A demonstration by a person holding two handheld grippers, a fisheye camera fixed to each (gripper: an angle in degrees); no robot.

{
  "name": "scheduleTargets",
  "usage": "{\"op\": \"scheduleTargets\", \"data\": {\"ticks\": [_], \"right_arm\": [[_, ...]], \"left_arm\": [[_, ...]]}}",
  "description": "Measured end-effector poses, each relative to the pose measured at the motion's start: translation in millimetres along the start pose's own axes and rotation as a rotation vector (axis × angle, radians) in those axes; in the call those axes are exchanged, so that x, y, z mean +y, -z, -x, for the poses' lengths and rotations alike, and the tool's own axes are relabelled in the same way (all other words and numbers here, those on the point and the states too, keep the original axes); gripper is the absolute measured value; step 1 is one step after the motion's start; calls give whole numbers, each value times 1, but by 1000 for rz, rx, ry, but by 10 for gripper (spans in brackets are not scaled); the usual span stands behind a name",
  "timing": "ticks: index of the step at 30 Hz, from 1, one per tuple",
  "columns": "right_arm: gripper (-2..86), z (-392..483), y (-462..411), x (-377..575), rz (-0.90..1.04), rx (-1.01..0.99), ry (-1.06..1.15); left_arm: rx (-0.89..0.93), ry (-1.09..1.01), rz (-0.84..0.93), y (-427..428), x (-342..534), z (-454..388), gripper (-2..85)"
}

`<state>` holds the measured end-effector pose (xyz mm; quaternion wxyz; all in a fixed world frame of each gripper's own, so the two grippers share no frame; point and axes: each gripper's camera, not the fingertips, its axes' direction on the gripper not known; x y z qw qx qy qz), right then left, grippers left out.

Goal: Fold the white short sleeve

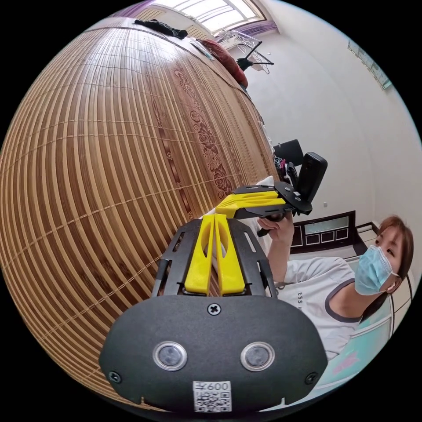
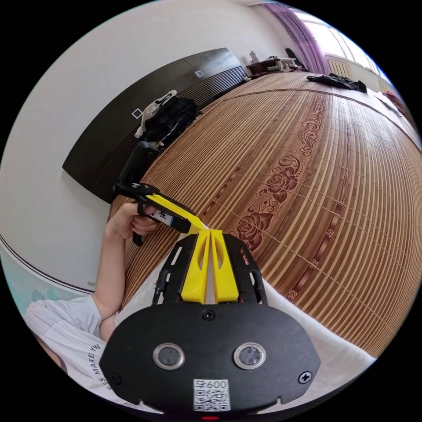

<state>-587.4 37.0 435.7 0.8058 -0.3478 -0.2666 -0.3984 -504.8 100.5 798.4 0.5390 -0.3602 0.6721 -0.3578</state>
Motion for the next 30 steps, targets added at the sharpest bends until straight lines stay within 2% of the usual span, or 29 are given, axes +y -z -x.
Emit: {"op": "scheduleTargets", "data": {"ticks": [3,5,8,9,12,14,18,21,24,25,28,29,30], "right_arm": [[-9,-2,1,9,-16,42,22],[-9,-18,13,17,3,30,-14],[-9,-66,66,48,-7,110,-80],[-9,-94,92,68,-3,197,-113],[-9,-181,173,133,-55,237,-254],[-9,-235,225,180,-120,216,-376],[-9,-314,341,299,-387,284,-540],[-9,-349,381,342,-459,163,-489],[-9,-383,381,343,-339,-30,-382],[-9,-397,378,340,-306,-101,-360],[-9,-434,378,331,-335,-271,-321],[-9,-441,375,327,-323,-326,-306],[-9,-454,367,318,-260,-415,-278]], "left_arm": [[16,-59,-72,-9,13,4,0],[-44,-95,-81,-20,18,-3,1],[-52,-96,-76,-35,19,0,1],[-39,-89,-79,-38,20,4,1],[-8,-79,-87,-57,25,15,2],[-17,-83,-88,-67,26,17,2],[-60,-86,-101,-92,33,17,2],[-128,-65,-125,-107,39,8,1],[-474,-92,-160,-133,44,-47,1],[-529,-117,-175,-139,46,-57,1],[-780,-215,-231,-170,43,-101,1],[-808,-198,-293,-178,37,-119,1],[-752,-172,-398,-184,31,-137,1]]}}
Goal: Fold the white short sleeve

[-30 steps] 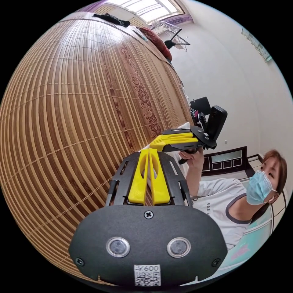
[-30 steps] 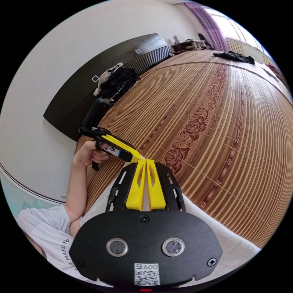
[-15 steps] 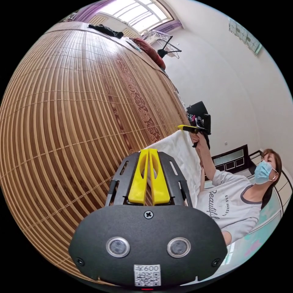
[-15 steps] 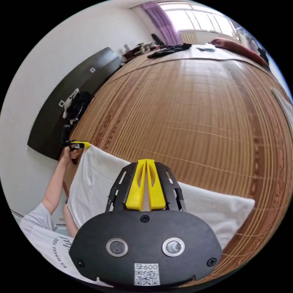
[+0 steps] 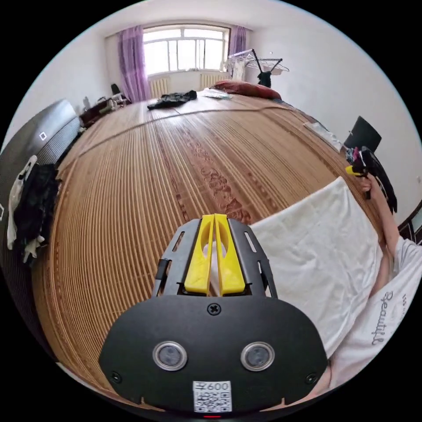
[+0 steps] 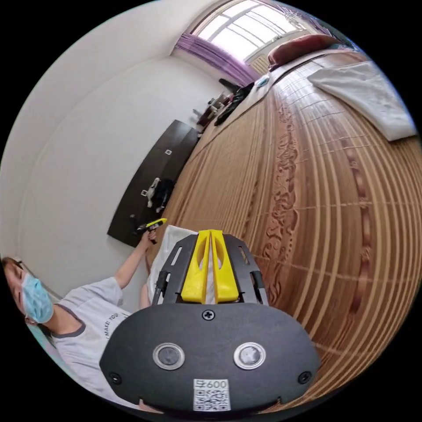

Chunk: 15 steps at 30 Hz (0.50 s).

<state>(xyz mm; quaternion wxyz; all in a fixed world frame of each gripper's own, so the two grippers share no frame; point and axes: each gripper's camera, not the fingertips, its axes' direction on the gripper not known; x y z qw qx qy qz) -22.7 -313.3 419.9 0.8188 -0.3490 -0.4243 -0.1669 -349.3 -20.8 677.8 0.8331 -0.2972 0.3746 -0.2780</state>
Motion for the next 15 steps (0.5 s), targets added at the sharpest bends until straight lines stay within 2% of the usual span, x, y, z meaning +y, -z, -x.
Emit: {"op": "scheduleTargets", "data": {"ticks": [1,2,3,4,6,8,9,10,12,15], "right_arm": [[-9,-11,-9,-7,85,10,0],[-9,-16,-13,-9,120,55,-8],[-9,-23,-19,-9,156,180,-31],[-9,-27,-20,-11,162,240,-35],[-9,-34,-13,-14,139,266,-42],[-9,-43,-2,-12,100,250,-52],[-9,-49,5,-11,89,240,-54],[-9,-54,13,-10,69,232,-60],[-9,-61,21,-9,55,224,-61],[-9,-75,34,-11,33,217,-75]], "left_arm": [[54,40,-45,0,-4,-9,1],[219,94,-109,-10,-12,-33,1],[313,100,-121,-19,-17,-49,1],[484,85,-114,-46,-28,-87,1],[699,17,23,-116,-53,-182,2],[813,-85,151,-175,-70,-260,2],[853,-129,181,-194,-74,-284,2],[902,-197,267,-232,-81,-327,2],[901,-207,456,-305,-85,-382,2],[787,-223,550,-356,-80,-403,2]]}}
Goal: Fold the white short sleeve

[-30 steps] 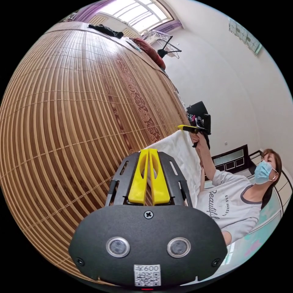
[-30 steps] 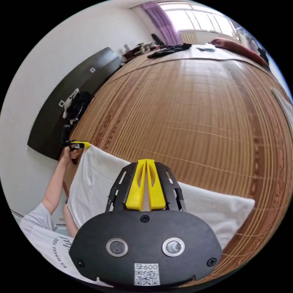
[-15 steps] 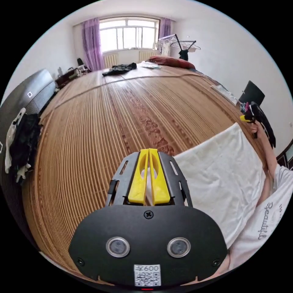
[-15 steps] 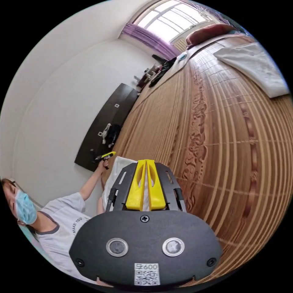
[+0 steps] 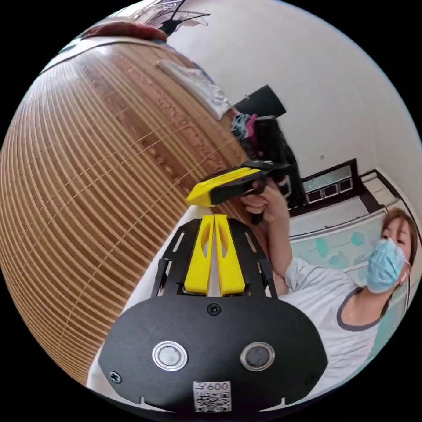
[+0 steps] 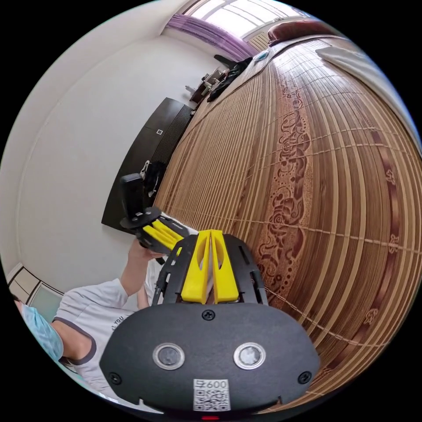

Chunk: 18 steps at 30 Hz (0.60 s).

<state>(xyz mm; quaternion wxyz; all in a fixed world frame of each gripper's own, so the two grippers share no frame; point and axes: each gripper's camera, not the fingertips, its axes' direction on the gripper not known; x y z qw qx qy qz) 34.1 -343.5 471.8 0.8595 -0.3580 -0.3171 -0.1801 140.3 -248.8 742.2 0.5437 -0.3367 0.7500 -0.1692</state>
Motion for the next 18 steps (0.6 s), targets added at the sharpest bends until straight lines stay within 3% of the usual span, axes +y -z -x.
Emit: {"op": "scheduleTargets", "data": {"ticks": [7,12,18], "right_arm": [[-8,-37,17,-3,21,-185,-37],[-8,-54,32,-3,-19,-215,-93],[-8,-54,46,-2,35,-99,-131]], "left_arm": [[385,85,-85,-39,10,94,1],[237,2,-116,-50,5,92,1],[262,-5,-124,-74,3,115,1]]}}
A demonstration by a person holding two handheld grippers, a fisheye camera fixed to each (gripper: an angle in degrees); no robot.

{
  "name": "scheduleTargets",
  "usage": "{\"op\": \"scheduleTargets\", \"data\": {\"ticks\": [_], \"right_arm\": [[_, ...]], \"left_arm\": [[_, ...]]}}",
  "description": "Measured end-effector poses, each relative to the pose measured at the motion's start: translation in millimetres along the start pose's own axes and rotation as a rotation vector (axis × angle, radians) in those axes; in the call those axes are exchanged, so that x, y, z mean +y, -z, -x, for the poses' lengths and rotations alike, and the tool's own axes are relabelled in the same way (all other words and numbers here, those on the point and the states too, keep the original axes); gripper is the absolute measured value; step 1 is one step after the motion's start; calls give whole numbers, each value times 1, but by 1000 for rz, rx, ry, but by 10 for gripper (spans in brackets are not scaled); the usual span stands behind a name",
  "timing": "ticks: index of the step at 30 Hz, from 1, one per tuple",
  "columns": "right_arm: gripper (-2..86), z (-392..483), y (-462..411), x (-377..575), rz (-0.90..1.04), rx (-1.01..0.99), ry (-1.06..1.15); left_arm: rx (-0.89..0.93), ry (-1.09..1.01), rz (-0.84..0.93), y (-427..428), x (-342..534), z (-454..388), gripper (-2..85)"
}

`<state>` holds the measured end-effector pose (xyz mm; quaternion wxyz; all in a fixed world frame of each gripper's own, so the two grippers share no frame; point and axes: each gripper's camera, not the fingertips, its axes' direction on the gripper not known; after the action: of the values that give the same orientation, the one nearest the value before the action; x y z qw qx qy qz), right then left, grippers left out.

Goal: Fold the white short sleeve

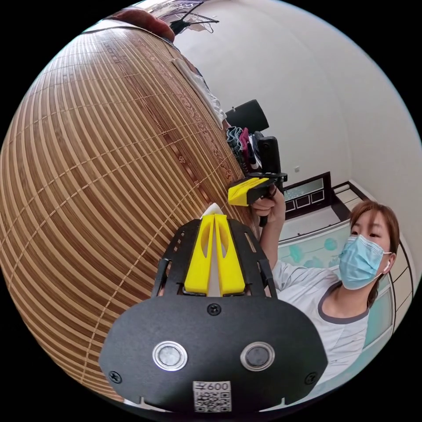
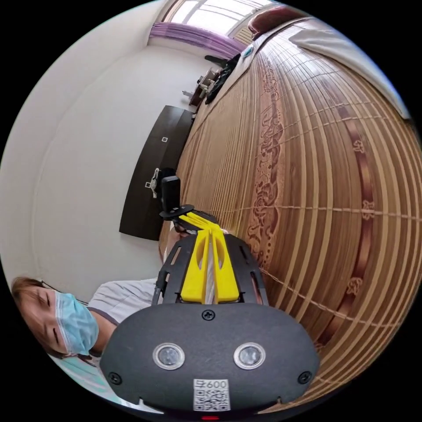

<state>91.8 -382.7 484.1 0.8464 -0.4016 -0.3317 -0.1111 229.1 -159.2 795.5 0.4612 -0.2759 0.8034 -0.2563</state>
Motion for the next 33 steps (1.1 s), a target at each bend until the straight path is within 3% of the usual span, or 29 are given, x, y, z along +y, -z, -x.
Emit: {"op": "scheduleTargets", "data": {"ticks": [6,11,18,26,33], "right_arm": [[-3,14,-1,-1,9,81,-2],[7,47,-22,-4,43,287,79],[-6,25,-28,-11,54,91,31],[-8,50,-42,-10,39,266,31],[-1,56,-45,-5,-13,230,7]], "left_arm": [[9,4,-1,-15,0,26,1],[5,2,-1,-25,0,46,1],[16,3,-4,-35,0,70,2],[28,9,-5,-43,0,97,2],[32,12,-5,-47,0,116,1]]}}
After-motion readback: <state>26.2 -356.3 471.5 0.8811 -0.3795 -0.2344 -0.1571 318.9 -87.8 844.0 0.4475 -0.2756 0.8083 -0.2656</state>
